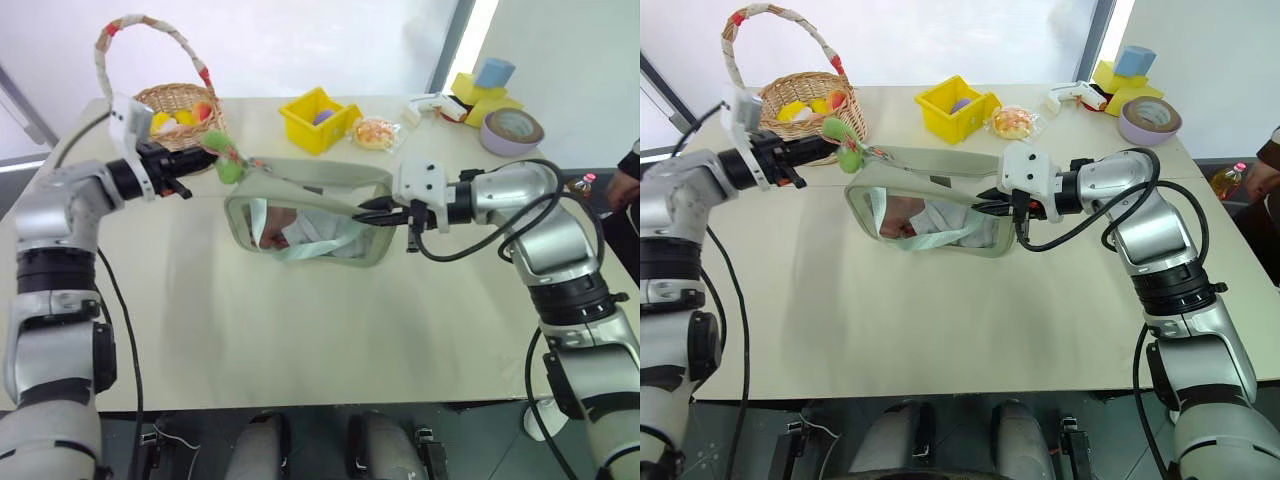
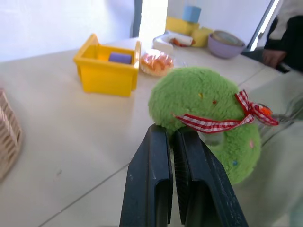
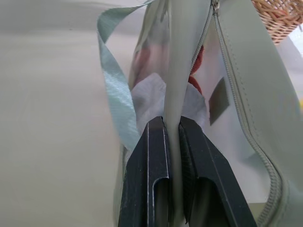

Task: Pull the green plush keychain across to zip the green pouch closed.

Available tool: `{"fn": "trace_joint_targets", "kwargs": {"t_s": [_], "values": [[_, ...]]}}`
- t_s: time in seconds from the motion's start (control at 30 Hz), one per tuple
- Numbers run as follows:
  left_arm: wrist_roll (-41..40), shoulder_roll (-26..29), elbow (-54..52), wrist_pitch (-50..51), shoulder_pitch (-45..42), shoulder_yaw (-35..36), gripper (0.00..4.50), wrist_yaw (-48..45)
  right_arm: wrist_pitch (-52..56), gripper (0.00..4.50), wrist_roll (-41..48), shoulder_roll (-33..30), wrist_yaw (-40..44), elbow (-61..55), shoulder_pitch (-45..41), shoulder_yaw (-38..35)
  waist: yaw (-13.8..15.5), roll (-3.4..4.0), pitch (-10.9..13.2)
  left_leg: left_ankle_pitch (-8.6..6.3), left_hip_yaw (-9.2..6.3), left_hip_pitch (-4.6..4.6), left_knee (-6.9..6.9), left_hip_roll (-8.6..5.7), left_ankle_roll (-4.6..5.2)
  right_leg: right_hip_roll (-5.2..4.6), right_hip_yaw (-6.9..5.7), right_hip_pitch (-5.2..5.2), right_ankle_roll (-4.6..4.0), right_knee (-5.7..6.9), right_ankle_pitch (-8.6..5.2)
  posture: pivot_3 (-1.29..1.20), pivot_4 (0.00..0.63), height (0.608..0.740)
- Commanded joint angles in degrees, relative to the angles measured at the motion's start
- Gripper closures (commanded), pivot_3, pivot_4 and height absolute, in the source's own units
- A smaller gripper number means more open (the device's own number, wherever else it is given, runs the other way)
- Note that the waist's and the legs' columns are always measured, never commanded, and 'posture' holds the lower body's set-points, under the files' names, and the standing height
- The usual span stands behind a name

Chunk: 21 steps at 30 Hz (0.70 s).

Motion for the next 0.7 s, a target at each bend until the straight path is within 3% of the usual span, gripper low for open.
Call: {"fn": "trace_joint_targets", "kwargs": {"t_s": [0.03, 0.13, 0.23, 0.33, 0.47, 0.67, 0.7], "values": [[-2.8, -0.3, -6.4, 2.4, -3.1, -0.4, 4.42, -2.2, -1.2, 4.50, -0.3, 0.8, -0.5, 1.0, -1.9, -0.6, 0.1, 0.00, 0.0, 0.00, -0.01, 0.00, 0.00, 0.01, 0.00, 0.00, 0.00, 0.01, 0.00, 0.00, 0.00, 0.00, 0.150, 0.739], [-2.7, -2.1, -9.1, 3.3, -3.3, -2.7, 4.42, -3.5, -1.1, 4.50, -0.4, 1.1, -0.6, 1.4, -2.6, -0.4, 0.1, 0.00, 0.0, 0.02, -0.01, 0.03, 0.00, 0.01, -0.03, 0.00, 0.00, 0.04, 0.00, 0.00, 0.00, 0.00, 0.150, 0.739], [2.1, -5.1, -11.3, -0.7, -1.9, -9.5, 4.42, -4.3, 0.3, 4.50, 0.2, 1.7, -0.3, 1.5, -3.3, -0.5, 0.1, 0.00, 0.0, 0.02, -0.02, 0.04, 0.00, 0.00, -0.03, 0.00, 0.00, 0.05, 0.00, 0.01, 0.00, 0.00, 0.150, 0.739], [5.0, -5.7, -10.3, -4.2, -1.5, -11.7, 4.42, -4.3, 0.8, 4.50, 0.1, 2.0, -0.3, 1.7, -3.7, -0.5, -0.1, 0.00, 0.0, 0.02, -0.01, 0.03, 0.00, -0.02, -0.04, 0.01, 0.01, 0.05, 0.00, 0.00, 0.00, 0.00, 0.150, 0.739], [6.3, -5.8, -8.4, -6.5, -2.5, -11.6, 3.01, -4.1, 0.8, 4.50, -0.2, 2.2, -0.4, 2.2, -3.9, -0.5, -0.1, 0.00, 0.0, 0.02, 0.02, 0.03, -0.02, -0.01, -0.04, 0.05, 0.03, -0.03, 0.00, 0.03, 0.00, 0.00, 0.150, 0.739], [6.5, -2.4, -9.2, -5.1, -5.4, -9.7, 0.03, -3.6, -0.2, 4.50, -0.4, 2.8, -0.5, 3.8, -4.4, -0.3, 0.0, 0.00, 0.0, 0.02, 0.00, 0.01, 0.01, -0.02, -0.03, 0.03, 0.03, 0.00, 0.00, 0.02, 0.00, 0.00, 0.150, 0.739], [6.4, -1.2, -9.7, -5.0, -5.6, -9.4, 0.03, -4.3, -0.5, 4.50, -0.5, 2.9, -0.5, 4.2, -4.5, -0.3, -0.1, 0.00, 0.0, 0.02, 0.00, 0.01, 0.01, -0.02, -0.03, 0.04, 0.03, -0.01, 0.00, 0.02, 0.00, 0.00, 0.150, 0.739]]}}
